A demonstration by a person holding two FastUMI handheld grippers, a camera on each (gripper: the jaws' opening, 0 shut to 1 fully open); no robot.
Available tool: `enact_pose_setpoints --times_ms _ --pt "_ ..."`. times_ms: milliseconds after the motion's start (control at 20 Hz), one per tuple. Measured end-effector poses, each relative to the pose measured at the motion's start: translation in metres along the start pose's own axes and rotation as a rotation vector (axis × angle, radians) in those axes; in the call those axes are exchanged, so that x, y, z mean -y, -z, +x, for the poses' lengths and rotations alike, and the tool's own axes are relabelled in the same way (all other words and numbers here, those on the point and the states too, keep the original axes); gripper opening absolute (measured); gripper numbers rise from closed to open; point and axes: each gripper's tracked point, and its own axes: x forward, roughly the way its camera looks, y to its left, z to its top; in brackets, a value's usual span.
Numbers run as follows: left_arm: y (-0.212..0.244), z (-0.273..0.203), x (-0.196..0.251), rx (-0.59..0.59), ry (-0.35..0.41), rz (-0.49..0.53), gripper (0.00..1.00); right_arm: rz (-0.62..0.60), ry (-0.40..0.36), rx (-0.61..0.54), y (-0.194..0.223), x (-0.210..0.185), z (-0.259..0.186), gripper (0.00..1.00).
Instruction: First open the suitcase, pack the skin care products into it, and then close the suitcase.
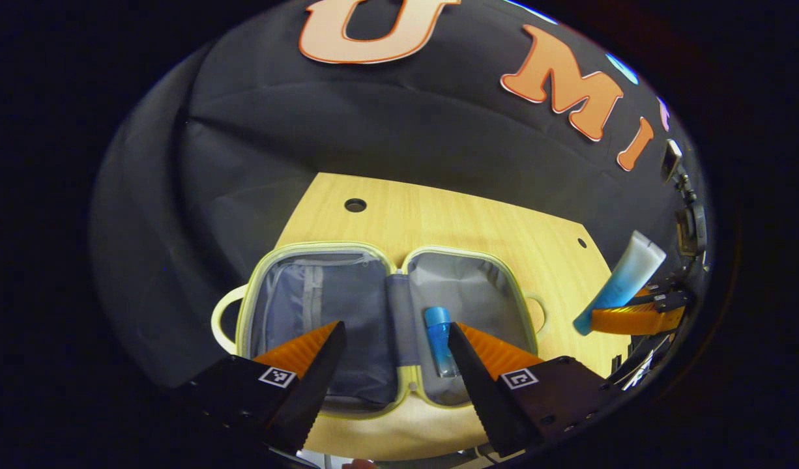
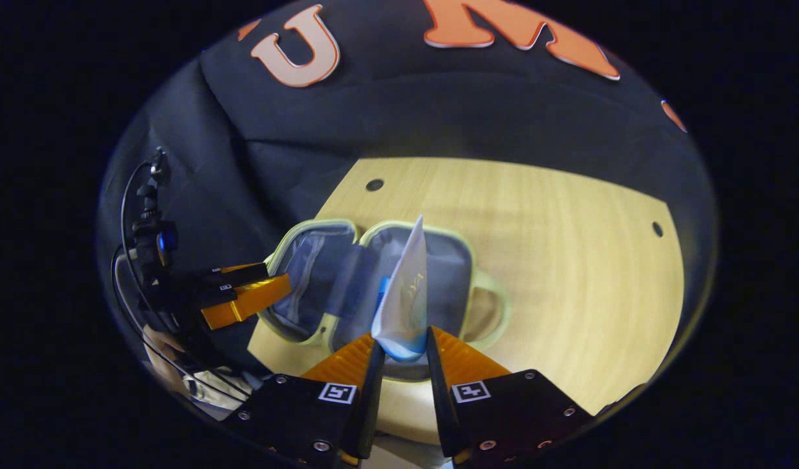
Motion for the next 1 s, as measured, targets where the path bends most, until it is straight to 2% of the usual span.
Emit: enact_pose_setpoints --times_ms 150,200,250,300,400,600,650,750,850,900,950,1000 --pt "0.009 -0.01 -0.039 0.013 -0.035 -0.012 0.98 0.028 0.009 -0.131 0.021 -0.003 0.048 0.39" --pt "0.012 -0.013 -0.046 0.008 -0.041 -0.023 0.98 0.048 0.01 -0.157 0.024 -0.001 0.058 0.34" --pt "0.016 -0.017 -0.054 0.003 -0.045 -0.033 0.98 0.064 0.03 -0.187 0.027 0.005 0.072 0.34" --pt "0.019 -0.018 -0.064 -0.001 -0.053 -0.035 0.98 0.065 0.043 -0.203 0.029 0.008 0.082 0.39" --pt "0.024 -0.018 -0.078 -0.01 -0.069 -0.03 0.98 0.076 0.064 -0.243 0.035 0.014 0.099 0.4" --pt "0.023 -0.018 -0.084 -0.019 -0.048 -0.017 0.98 0.111 0.087 -0.304 0.045 0.023 0.122 0.39" --pt "0.023 -0.018 -0.084 -0.018 -0.044 -0.012 0.98 0.114 0.093 -0.302 0.044 0.025 0.125 0.45" --pt "0.022 -0.014 -0.087 -0.023 -0.043 -0.013 0.98 0.119 0.113 -0.304 0.045 0.029 0.129 0.34" --pt "0.026 -0.01 -0.09 -0.038 -0.043 -0.028 0.98 0.117 0.14 -0.305 0.045 0.037 0.129 0.45" --pt "0.027 -0.009 -0.091 -0.043 -0.041 -0.034 0.98 0.118 0.138 -0.304 0.044 0.037 0.13 0.38" --pt "0.028 -0.009 -0.092 -0.047 -0.041 -0.038 0.98 0.119 0.135 -0.297 0.042 0.035 0.128 0.52" --pt "0.03 -0.006 -0.096 -0.05 -0.044 -0.042 0.98 0.119 0.13 -0.288 0.04 0.034 0.127 0.55"
